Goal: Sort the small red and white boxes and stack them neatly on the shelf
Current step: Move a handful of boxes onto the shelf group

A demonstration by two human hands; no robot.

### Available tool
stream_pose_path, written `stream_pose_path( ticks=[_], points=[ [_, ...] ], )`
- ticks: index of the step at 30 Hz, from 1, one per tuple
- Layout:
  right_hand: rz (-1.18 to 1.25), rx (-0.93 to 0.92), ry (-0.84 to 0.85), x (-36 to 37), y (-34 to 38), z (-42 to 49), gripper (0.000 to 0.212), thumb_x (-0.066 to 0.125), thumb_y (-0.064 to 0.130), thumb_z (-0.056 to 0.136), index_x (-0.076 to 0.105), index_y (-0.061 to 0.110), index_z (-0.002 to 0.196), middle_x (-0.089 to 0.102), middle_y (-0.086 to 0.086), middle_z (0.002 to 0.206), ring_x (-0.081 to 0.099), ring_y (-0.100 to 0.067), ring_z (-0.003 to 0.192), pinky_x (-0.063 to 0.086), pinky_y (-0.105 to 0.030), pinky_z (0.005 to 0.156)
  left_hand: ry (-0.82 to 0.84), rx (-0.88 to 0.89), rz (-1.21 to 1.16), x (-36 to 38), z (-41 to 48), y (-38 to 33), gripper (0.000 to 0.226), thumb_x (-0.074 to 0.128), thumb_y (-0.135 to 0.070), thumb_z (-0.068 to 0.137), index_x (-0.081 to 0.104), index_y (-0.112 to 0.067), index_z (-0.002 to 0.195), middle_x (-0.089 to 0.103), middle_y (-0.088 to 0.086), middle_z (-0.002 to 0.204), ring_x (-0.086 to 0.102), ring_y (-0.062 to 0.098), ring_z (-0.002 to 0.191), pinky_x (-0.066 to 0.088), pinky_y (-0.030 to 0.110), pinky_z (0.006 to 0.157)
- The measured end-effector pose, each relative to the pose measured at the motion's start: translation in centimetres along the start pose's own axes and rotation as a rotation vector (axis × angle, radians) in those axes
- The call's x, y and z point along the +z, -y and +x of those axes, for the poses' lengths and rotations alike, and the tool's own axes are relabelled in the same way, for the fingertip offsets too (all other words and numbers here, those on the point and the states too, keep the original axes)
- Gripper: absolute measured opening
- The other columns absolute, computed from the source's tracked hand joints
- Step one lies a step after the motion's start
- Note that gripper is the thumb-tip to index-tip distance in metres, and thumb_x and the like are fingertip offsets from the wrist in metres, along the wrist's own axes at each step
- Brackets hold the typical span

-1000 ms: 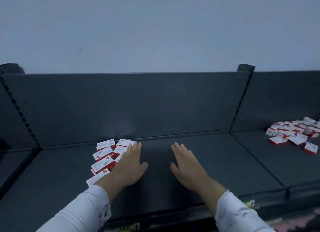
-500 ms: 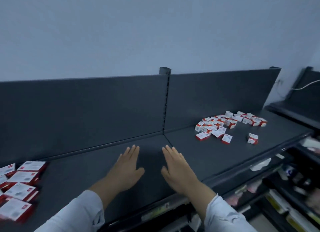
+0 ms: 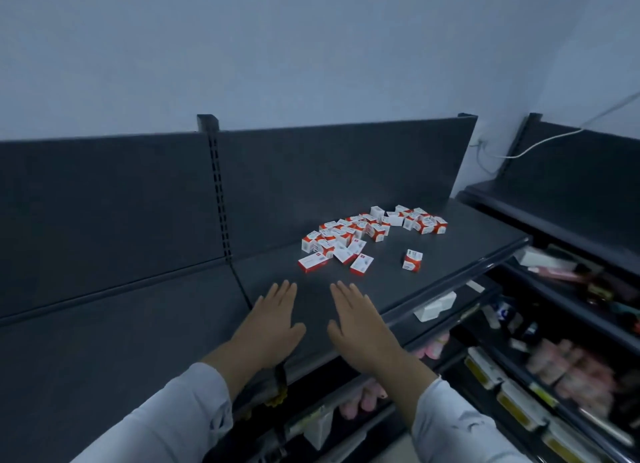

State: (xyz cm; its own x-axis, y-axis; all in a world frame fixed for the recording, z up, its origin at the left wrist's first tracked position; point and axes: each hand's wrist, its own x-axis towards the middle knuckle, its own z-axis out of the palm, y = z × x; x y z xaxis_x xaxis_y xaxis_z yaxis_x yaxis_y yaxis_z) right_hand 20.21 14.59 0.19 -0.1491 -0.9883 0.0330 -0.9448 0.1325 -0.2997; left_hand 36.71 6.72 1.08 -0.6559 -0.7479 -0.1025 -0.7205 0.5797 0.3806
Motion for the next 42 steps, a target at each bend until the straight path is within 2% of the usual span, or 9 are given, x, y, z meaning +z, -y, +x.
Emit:
stream_pose_path(
  ticks=[6,13,22,29,35,37,42],
  points=[
    [0.039,0.025,0.013,-0.2,-3.3,0.4,0.064,0.032,0.031,0.103,0.002,0.015,0.157,-0.002,0.0,0.165,-0.007,-0.016,0.151,-0.003,-0.035,0.123,0.041,0.051,0.029,1.3,3.8,-3.2,0.071,0.035,-0.034,0.102,-0.007,-0.012,0.155,-0.011,0.004,0.163,-0.01,0.018,0.15,-0.002,0.035,0.122],
    [0.026,0.059,-0.009,-1.3,-7.5,3.1,0.063,0.033,0.029,0.101,0.008,0.013,0.157,0.004,-0.001,0.165,-0.001,-0.018,0.151,0.003,-0.038,0.123,0.067,0.052,0.013,2.2,9.3,-5.1,0.073,0.038,-0.035,0.1,-0.004,-0.014,0.156,-0.008,0.005,0.163,-0.007,0.018,0.15,0.0,0.037,0.123],
    [0.052,0.063,-0.026,-2.6,-11.6,11.0,0.065,0.037,0.029,0.099,0.009,0.016,0.157,0.008,0.002,0.165,0.0,-0.016,0.152,0.002,-0.035,0.123,0.063,0.079,-0.118,3.5,17.7,-5.1,0.077,0.046,-0.032,0.097,-0.001,-0.016,0.156,-0.004,0.004,0.164,-0.007,0.019,0.15,0.005,0.041,0.123],
    [0.046,0.107,0.006,-2.5,-15.1,14.7,0.064,0.036,0.036,0.102,0.009,0.015,0.157,0.009,0.002,0.164,0.001,-0.017,0.152,0.005,-0.036,0.124,0.01,0.069,-0.071,4.2,23.0,-4.6,0.074,0.044,-0.035,0.097,0.004,-0.016,0.156,-0.003,0.003,0.164,-0.006,0.019,0.151,0.002,0.039,0.123],
    [-0.013,0.036,0.099,-2.6,-17.8,18.3,0.066,0.035,0.034,0.102,0.0,0.018,0.157,-0.001,0.0,0.165,-0.004,-0.017,0.151,0.003,-0.039,0.124,-0.014,0.025,0.038,4.1,25.5,-4.3,0.079,0.042,-0.037,0.098,-0.009,-0.016,0.155,-0.014,0.003,0.163,-0.012,0.018,0.15,-0.009,0.035,0.118],
    [-0.008,-0.006,0.127,-2.4,-18.7,19.7,0.07,0.037,0.034,0.101,-0.003,0.02,0.157,-0.004,0.001,0.165,-0.006,-0.017,0.151,0.001,-0.038,0.124,-0.029,0.0,0.044,4.3,25.9,-4.4,0.078,0.041,-0.037,0.098,-0.007,-0.016,0.155,-0.013,0.002,0.163,-0.012,0.017,0.15,-0.009,0.034,0.118],
    [-0.02,-0.138,0.185,-2.2,-20.2,22.7,0.068,0.038,0.032,0.101,0.004,0.015,0.157,0.0,0.0,0.165,-0.003,-0.016,0.151,0.004,-0.038,0.124,-0.1,-0.125,0.091,4.2,26.9,-5.2,0.067,0.031,-0.034,0.101,-0.003,-0.013,0.156,-0.007,0.003,0.164,-0.009,0.02,0.15,-0.007,0.036,0.12]
  ],
)
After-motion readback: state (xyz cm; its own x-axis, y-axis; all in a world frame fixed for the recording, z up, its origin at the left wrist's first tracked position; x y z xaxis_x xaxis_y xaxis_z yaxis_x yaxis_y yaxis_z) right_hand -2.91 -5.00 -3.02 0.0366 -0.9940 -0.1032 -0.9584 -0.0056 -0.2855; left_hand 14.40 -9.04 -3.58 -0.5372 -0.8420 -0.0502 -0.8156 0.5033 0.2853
